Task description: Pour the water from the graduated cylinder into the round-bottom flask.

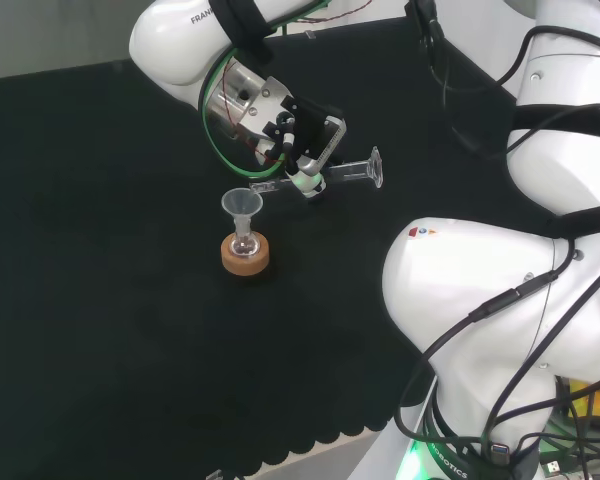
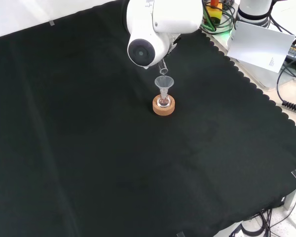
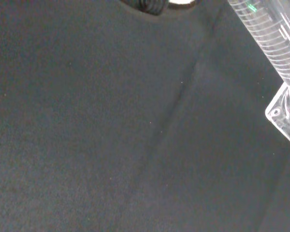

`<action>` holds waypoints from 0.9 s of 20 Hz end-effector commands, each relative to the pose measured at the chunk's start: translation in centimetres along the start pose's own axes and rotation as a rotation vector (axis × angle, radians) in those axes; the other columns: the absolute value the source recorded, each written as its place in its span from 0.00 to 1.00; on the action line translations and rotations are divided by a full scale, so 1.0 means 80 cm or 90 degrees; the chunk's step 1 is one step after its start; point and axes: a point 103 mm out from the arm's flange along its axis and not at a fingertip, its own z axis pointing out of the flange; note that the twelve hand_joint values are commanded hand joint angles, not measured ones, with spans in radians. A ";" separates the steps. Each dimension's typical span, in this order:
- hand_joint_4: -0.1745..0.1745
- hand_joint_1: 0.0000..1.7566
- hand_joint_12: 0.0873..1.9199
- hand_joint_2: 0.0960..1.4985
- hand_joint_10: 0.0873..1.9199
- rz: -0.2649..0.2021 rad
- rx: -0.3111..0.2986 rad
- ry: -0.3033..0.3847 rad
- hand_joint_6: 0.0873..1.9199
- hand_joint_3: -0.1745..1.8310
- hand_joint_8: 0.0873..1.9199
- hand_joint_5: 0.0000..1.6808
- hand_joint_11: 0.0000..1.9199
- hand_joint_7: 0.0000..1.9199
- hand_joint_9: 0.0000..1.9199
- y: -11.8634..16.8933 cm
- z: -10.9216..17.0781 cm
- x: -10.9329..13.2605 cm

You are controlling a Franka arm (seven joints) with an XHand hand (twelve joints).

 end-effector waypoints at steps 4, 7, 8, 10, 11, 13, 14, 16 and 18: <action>0.00 0.73 0.38 0.70 0.00 0.004 0.010 -0.006 0.44 0.09 0.43 0.62 0.64 0.57 0.80 0.000 0.001 0.004; 0.00 0.73 0.38 0.70 0.00 0.008 0.011 -0.010 0.44 0.09 0.43 0.62 0.64 0.57 0.80 -0.001 0.000 0.005; 0.00 0.73 0.38 0.70 0.00 0.008 0.011 -0.010 0.44 0.09 0.43 0.62 0.64 0.57 0.80 -0.002 0.000 0.005; 0.00 0.73 0.38 0.70 0.00 0.007 0.011 -0.011 0.44 0.09 0.43 0.62 0.64 0.57 0.80 -0.002 0.000 0.005; 0.00 0.73 0.38 0.70 0.00 0.007 0.010 -0.010 0.44 0.09 0.43 0.62 0.64 0.57 0.80 -0.002 0.000 0.005; 0.00 0.73 0.38 0.70 0.00 0.007 0.013 -0.011 0.44 0.09 0.43 0.62 0.64 0.57 0.80 -0.002 -0.001 0.005; 0.00 0.73 0.38 0.70 0.00 0.006 0.013 -0.010 0.44 0.09 0.43 0.62 0.64 0.57 0.80 -0.002 0.000 0.004; 0.00 0.73 0.38 0.70 0.00 0.005 0.012 -0.009 0.44 0.09 0.43 0.62 0.64 0.57 0.80 -0.001 0.000 0.004; 0.00 0.73 0.38 0.70 0.00 0.003 0.009 -0.006 0.44 0.09 0.43 0.62 0.64 0.57 0.80 0.000 0.001 0.005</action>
